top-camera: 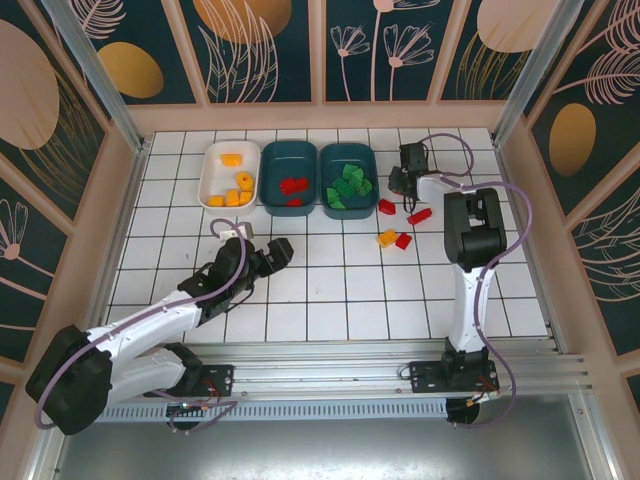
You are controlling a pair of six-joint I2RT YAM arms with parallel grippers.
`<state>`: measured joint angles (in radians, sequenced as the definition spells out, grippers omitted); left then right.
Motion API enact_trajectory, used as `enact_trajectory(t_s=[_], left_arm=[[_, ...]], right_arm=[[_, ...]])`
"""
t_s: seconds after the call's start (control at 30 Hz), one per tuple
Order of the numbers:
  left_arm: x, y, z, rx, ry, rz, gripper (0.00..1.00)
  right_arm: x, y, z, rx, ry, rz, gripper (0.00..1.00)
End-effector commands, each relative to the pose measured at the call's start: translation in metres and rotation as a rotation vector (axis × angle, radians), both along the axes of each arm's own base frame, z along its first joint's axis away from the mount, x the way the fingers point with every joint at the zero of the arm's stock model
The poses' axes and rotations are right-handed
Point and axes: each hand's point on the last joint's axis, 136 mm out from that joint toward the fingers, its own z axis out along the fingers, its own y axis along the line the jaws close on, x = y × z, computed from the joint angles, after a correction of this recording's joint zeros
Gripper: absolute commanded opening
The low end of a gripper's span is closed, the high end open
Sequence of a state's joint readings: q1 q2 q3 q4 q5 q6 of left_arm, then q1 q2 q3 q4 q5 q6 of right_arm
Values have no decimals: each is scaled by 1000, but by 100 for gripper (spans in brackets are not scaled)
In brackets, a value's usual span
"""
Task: Sort the legos into containers by color
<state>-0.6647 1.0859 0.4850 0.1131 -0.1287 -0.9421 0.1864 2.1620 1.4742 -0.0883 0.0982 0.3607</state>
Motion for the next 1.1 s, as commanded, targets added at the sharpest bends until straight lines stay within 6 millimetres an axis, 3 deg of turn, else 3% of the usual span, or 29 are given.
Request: enact_trajectory(t_s=[0.0, 0.2, 0.27, 0.33, 0.47, 0.57, 0.63, 0.77, 0.83, 0.93, 1.07], left_arm=[[9, 20, 27, 48, -74, 49, 98], [10, 76, 33, -27, -96, 222, 99], [8, 84, 20, -54, -80, 258, 99], [7, 81, 5, -73, -38, 249, 98], [9, 71, -15, -61, 50, 208, 99], [9, 62, -19, -75, 76, 169, 99], [7, 59, -23, -91, 93, 161, 98], [0, 53, -28, -116, 114, 122, 98], [-3, 52, -30, -115, 118, 110, 99], [-5, 50, -25, -129, 96, 87, 99], [-3, 47, -9, -149, 40, 68, 99]], right_arm=[[-13, 1, 23, -17, -43, -26, 23], [-48, 17, 107, -61, -234, -63, 22], [-64, 39, 140, -62, -316, -46, 22], [-73, 73, 156, -24, -362, 17, 22], [-74, 174, 151, 56, -358, 273, 22], [-63, 228, 138, 76, -337, 362, 21], [-51, 251, 129, 108, -320, 388, 22], [-28, 280, 113, 127, -283, 428, 27], [-19, 291, 109, 124, -265, 446, 44], [-18, 301, 133, 119, -309, 469, 56], [-42, 294, 187, 116, -420, 481, 61]])
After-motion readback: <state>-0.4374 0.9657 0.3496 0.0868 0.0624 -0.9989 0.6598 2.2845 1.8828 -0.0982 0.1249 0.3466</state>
